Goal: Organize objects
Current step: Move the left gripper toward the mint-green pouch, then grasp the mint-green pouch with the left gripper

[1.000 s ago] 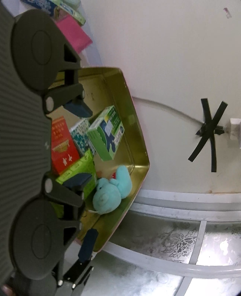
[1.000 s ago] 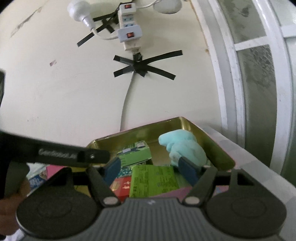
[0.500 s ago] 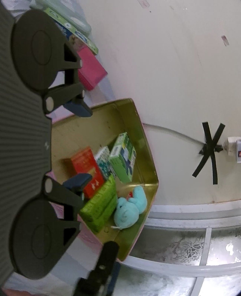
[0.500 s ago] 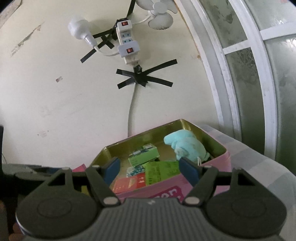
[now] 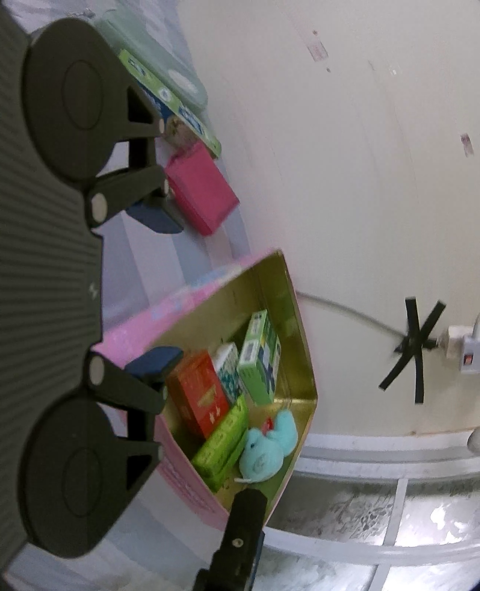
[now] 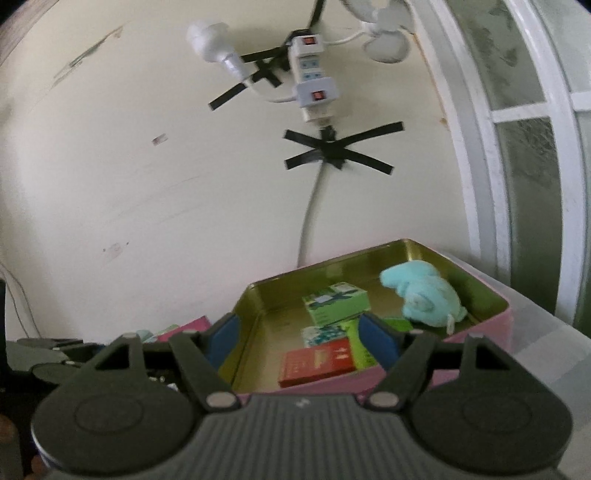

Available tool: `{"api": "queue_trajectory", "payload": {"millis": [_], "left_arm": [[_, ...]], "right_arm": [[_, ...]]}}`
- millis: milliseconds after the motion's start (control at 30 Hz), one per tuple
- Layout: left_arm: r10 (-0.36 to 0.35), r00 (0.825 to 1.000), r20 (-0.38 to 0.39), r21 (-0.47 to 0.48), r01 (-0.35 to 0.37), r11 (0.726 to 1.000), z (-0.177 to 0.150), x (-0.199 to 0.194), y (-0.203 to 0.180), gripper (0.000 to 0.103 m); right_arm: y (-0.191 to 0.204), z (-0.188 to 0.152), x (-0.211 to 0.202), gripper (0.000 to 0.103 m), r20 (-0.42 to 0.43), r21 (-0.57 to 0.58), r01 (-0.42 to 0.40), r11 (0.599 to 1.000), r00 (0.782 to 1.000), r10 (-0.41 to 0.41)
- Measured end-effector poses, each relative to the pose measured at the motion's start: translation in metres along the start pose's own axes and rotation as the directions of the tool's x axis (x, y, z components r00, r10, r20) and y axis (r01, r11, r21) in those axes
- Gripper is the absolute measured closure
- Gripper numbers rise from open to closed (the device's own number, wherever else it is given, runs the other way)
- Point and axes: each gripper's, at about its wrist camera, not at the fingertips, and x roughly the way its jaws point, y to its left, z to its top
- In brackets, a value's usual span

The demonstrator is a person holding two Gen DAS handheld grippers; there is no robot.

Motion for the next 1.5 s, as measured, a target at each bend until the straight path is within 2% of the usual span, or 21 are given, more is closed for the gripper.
{"api": "queue_trajectory", "payload": {"millis": [500, 767, 900, 1033, 1067, 1133, 1233, 1300, 1500], "left_arm": [[0.058, 0.998, -0.024, -0.075, -0.059, 0.995, -0.036, -0.009, 0.065, 0.033], [0.096, 0.994, -0.052, -0.11, -0.101, 0.989, -0.055, -0.012, 0.103, 0.032], [0.121, 0.991, -0.06, -0.164, -0.129, 0.978, -0.063, -0.018, 0.151, 0.03], [0.193, 0.978, -0.072, -0.199, -0.204, 0.959, -0.07, -0.026, 0.211, 0.028], [0.202, 0.977, -0.069, -0.193, -0.212, 0.958, -0.072, -0.027, 0.223, 0.023], [0.215, 0.974, -0.065, -0.164, -0.223, 0.961, -0.078, -0.027, 0.244, 0.022], [0.235, 0.969, -0.08, -0.105, -0.242, 0.965, -0.084, -0.016, 0.261, 0.02], [0.238, 0.967, -0.093, -0.075, -0.245, 0.967, -0.087, -0.003, 0.267, 0.014], [0.2, 0.971, -0.132, -0.031, -0.206, 0.978, -0.086, 0.033, 0.279, 0.014]], "right_arm": [[0.07, -0.018, 0.012, 0.027, -0.077, -0.111, -0.072, 0.991, 0.995, 0.064], [0.107, -0.04, 0.031, 0.026, -0.166, -0.15, -0.149, 0.977, 0.978, 0.124], [0.123, -0.054, 0.04, 0.025, -0.211, -0.19, -0.181, 0.965, 0.967, 0.14], [0.132, -0.064, 0.05, 0.025, -0.254, -0.2, -0.206, 0.958, 0.955, 0.153], [0.134, -0.066, 0.052, 0.025, -0.262, -0.201, -0.21, 0.957, 0.953, 0.154], [0.137, -0.069, 0.057, 0.025, -0.277, -0.201, -0.215, 0.956, 0.948, 0.155], [0.14, -0.075, 0.064, 0.025, -0.299, -0.196, -0.22, 0.956, 0.942, 0.156], [0.143, -0.078, 0.068, 0.025, -0.315, -0.191, -0.226, 0.955, 0.936, 0.158], [0.147, -0.083, 0.074, 0.025, -0.331, -0.207, -0.219, 0.954, 0.933, 0.142]]}}
